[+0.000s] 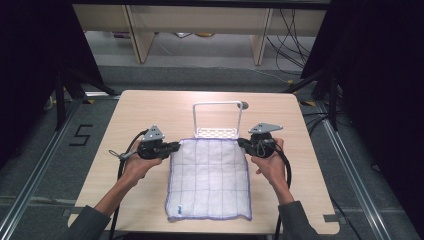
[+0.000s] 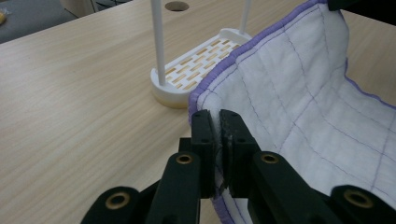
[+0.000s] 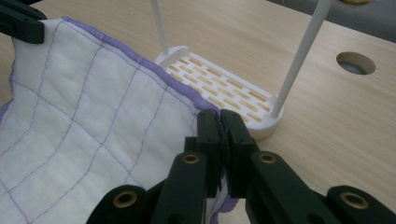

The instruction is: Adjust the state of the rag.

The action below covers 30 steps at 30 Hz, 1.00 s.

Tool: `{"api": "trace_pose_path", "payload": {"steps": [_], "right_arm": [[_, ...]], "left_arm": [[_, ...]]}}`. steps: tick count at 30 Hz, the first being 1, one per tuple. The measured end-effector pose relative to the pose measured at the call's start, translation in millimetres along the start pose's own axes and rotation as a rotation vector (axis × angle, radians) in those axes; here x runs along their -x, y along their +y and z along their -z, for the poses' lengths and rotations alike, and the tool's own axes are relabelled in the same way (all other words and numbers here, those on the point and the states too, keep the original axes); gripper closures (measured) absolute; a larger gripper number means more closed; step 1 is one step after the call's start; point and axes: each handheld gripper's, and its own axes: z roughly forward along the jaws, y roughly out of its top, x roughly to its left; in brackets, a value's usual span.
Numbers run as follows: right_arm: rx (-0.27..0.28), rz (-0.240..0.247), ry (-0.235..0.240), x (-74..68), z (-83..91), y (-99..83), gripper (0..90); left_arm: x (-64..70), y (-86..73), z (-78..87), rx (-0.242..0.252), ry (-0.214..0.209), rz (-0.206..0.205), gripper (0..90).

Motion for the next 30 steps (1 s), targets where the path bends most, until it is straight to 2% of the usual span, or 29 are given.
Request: {"api": "trace_pose_path", "payload": {"steps": [2,3,5,7,8,9,10,13,16,21,27,28,30], "right_arm": [[0.002,0.014,0.001,-1.7,5.4,-1.2,87.6],[0.006,-0.001,0.002,-5.6,8.6,-2.9,87.6],[0.01,0.034,0.013,-7.2,15.4,-6.2,87.6],[0.012,0.034,0.016,-12.2,22.9,-11.5,87.7],[0.014,0.014,0.016,-17.4,26.4,-15.1,87.6],[0.014,0.045,0.025,-18.3,29.0,-17.8,87.6],[0.011,0.037,0.025,-23.2,31.6,-21.5,87.6],[0.01,0.068,0.036,-31.1,38.8,-33.8,87.6],[0.006,0.073,0.049,-38.8,45.0,-45.4,87.6],[0.012,0.075,0.064,-51.0,59.0,-59.4,87.5],[-0.018,0.117,0.079,-68.7,69.4,-76.6,87.5],[-0.028,0.119,0.091,-71.2,69.6,-79.7,87.5],[-0.037,0.119,0.087,-74.3,72.0,-85.2,87.5]], "left_arm": [[4.8,-0.6,4.6,0.009,-0.008,-0.011,84.2],[7.9,-1.2,8.0,0.006,-0.01,-0.025,84.2],[15.4,-5.8,15.1,0.013,-0.016,-0.048,84.2],[20.2,-9.4,21.5,0.011,-0.028,-0.053,84.2],[23.2,-11.2,24.7,0.008,-0.033,-0.059,84.2],[26.1,-13.3,27.1,0.007,-0.041,-0.073,84.2],[29.9,-16.1,28.9,0.011,-0.043,-0.078,84.2],[39.4,-25.5,34.8,-0.011,-0.057,-0.099,84.2],[49.1,-35.6,39.7,-0.022,-0.084,-0.12,84.2],[60.5,-47.3,46.4,-0.028,-0.105,-0.145,83.9],[71.7,-65.9,50.2,-0.057,-0.128,-0.14,83.7],[73.2,-67.8,51.6,-0.062,-0.139,-0.143,83.7],[77.9,-71.0,54.3,-0.066,-0.151,-0.143,83.7]]}}
